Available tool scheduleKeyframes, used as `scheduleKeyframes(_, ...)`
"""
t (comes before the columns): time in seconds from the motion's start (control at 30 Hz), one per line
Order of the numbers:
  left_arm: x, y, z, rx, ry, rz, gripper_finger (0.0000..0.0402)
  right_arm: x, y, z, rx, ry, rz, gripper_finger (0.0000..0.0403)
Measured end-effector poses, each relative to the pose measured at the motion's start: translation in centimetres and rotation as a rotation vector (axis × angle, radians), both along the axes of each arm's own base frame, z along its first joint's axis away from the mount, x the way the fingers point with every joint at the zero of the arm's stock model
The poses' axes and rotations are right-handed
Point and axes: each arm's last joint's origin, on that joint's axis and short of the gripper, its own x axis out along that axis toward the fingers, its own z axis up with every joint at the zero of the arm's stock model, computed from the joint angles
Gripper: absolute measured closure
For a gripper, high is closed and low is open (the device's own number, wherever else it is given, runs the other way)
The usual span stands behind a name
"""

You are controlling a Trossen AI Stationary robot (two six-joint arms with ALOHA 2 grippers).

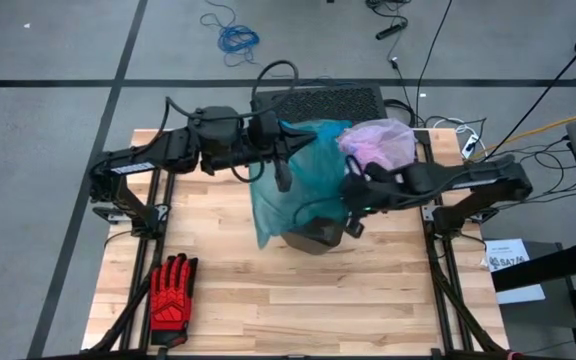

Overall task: Place trash/remove bag and relplace
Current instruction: Insert the blue trash bag into the trash bin

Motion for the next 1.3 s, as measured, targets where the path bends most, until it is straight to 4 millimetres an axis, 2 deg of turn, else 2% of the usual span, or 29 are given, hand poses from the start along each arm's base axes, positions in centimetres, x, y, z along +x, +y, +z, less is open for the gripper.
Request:
scheduleKeyframes(0.17,0.0,0.0,0.1,-0.030,-0.016,0.009,0.0402,-2.7,-0.3,2.5,0.041,-0.114,-0.030,0.0384)
scheduleKeyframes(0.3,0.2,0.0,-0.1,-0.048,-0.015,0.010,0.0402,-4.2,-0.4,4.8,0.095,-0.290,0.003,0.0356)
scheduleKeyframes(0.4,0.5,0.1,-0.3,-0.051,-0.010,0.013,0.0402,-4.0,0.3,6.6,0.104,-0.454,0.198,0.0345)
scheduleKeyframes(0.5,0.6,0.1,-0.3,-0.066,-0.020,0.015,0.0402,-2.6,1.8,7.6,-0.021,-0.566,0.412,0.0358)
scheduleKeyframes(0.63,0.6,0.3,-0.1,-0.075,-0.050,0.023,0.0402,0.7,2.9,6.4,-0.256,-0.543,0.513,0.0396)
scheduleKeyframes(0.77,0.6,0.3,0.1,-0.092,-0.073,0.023,0.0402,4.1,2.9,4.7,-0.498,-0.460,0.456,0.0399)
scheduleKeyframes(0.87,0.6,0.3,0.1,-0.101,-0.072,0.021,0.0402,6.0,2.8,3.9,-0.564,-0.458,0.467,0.0401)
scheduleKeyframes(0.97,0.6,0.3,0.1,-0.101,-0.071,0.018,0.0402,7.3,2.6,2.5,-0.565,-0.405,0.474,0.0402)
scheduleKeyframes(1.07,0.6,0.3,0.1,-0.106,-0.073,0.017,0.0402,8.0,2.3,0.2,-0.471,-0.281,0.478,0.0402)
scheduleKeyframes(1.17,0.6,0.3,0.1,-0.127,-0.076,0.011,0.0402,7.7,2.1,-1.5,-0.376,-0.163,0.419,0.0403)
scheduleKeyframes(1.3,0.5,0.1,0.2,-0.134,-0.084,0.003,0.0402,6.6,2.0,-2.6,-0.272,-0.046,0.320,0.0403)
